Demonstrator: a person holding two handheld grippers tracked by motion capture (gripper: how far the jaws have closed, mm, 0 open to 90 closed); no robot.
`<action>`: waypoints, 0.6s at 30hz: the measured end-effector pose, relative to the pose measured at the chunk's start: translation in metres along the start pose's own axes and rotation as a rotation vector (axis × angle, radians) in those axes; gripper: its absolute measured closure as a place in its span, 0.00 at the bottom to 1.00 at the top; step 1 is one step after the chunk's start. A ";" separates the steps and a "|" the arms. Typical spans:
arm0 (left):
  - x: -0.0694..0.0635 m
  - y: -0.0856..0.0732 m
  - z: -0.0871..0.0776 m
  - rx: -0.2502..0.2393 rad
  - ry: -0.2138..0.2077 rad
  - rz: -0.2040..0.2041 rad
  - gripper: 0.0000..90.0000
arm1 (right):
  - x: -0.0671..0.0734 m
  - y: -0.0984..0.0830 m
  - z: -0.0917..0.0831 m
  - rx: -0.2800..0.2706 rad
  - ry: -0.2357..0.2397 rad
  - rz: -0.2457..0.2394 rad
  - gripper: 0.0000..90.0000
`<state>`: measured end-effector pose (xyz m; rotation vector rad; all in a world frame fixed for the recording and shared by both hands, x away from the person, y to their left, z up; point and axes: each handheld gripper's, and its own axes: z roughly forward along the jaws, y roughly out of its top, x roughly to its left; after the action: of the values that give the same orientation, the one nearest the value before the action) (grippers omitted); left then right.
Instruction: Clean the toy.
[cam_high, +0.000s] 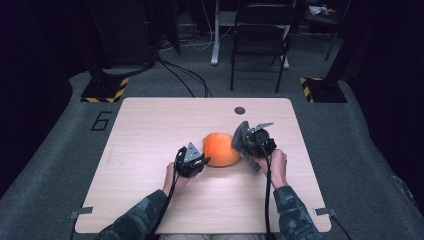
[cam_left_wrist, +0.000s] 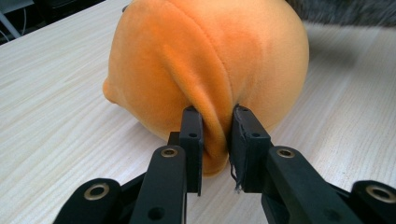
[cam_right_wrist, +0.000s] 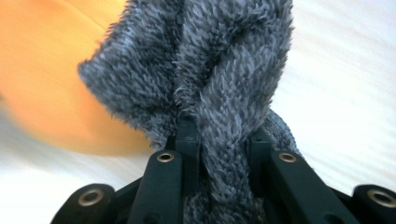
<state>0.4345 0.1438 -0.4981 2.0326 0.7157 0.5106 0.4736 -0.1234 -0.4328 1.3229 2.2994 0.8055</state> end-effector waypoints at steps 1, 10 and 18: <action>0.000 0.000 0.000 0.000 0.000 0.000 0.84 | 0.005 0.003 -0.005 -0.025 0.042 -0.014 0.82; -0.004 0.002 -0.003 -0.003 0.022 -0.001 0.61 | 0.026 0.002 0.014 0.008 0.044 -0.077 0.82; -0.012 0.002 0.011 0.007 0.053 0.008 0.52 | 0.025 0.000 0.016 0.011 0.053 -0.073 0.82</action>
<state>0.4325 0.1288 -0.5029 2.0357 0.7428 0.5692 0.4702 -0.0972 -0.4462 1.2288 2.3814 0.8138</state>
